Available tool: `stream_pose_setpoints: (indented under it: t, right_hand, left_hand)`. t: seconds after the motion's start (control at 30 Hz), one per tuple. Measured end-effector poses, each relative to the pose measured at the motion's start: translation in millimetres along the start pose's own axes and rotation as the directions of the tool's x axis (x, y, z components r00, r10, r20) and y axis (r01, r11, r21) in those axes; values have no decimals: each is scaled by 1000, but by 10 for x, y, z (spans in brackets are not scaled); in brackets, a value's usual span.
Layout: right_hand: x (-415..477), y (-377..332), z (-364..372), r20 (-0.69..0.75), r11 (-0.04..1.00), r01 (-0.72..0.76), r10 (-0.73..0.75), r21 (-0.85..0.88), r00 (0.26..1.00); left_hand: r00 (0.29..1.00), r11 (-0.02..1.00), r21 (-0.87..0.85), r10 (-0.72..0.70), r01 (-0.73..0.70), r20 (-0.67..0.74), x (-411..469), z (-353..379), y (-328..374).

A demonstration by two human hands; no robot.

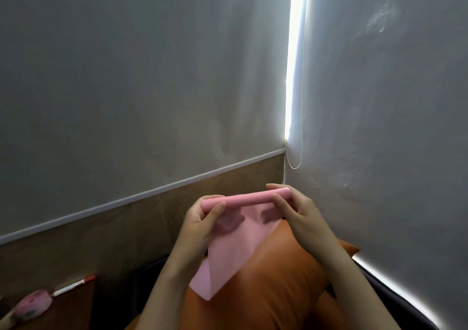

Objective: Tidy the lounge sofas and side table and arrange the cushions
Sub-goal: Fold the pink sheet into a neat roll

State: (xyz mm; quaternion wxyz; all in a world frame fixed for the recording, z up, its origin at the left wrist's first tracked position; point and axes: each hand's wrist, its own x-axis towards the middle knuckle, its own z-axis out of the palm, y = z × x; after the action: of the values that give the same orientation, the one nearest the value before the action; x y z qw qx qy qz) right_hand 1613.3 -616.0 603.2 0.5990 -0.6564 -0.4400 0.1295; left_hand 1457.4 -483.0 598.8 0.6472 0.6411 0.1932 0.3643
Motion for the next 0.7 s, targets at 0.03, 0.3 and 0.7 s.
stream_pose_setpoints:
  t: [0.03, 0.3, 0.7]
  right_hand:
    - [-6, -15, -12, 16, 1000, -2, 3, -24, 1000]
    - [-53, -2, -83, -29, 998, 11, -13, -68, 999]
    - [-75, -40, -104, -118, 996, 69, -62, 61, 991]
  left_hand:
    - [1000, 1000, 1, -2, 2, 5, -7, 10, 9]
    - [999, 998, 60, 27, -28, 22, -64, 102, 65]
    - [999, 999, 26, 38, -38, -2, -204, 210, 246]
